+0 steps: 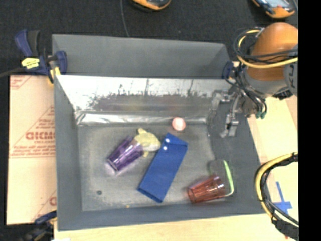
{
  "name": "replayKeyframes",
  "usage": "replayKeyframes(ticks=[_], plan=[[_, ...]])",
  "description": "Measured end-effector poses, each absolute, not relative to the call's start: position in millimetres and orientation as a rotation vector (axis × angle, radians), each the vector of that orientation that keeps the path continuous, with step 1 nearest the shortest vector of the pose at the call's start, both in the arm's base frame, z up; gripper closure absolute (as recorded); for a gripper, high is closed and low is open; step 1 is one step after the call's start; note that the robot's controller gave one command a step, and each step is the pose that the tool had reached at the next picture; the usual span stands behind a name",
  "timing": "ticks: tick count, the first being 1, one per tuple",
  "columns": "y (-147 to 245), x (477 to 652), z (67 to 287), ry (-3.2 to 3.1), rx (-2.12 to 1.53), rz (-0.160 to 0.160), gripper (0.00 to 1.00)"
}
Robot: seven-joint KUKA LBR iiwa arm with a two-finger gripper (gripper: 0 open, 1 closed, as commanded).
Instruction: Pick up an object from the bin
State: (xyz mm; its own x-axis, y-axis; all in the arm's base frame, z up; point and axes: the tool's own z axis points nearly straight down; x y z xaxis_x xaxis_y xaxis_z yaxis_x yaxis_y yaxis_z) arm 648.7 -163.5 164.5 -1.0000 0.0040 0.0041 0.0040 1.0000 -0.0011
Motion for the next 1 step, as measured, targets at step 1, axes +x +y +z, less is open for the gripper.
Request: replayKeyframes(ticks=[1], plan=[[-162.9,650.4,170.2,-3.145,-0.002,0.004,0.0]])
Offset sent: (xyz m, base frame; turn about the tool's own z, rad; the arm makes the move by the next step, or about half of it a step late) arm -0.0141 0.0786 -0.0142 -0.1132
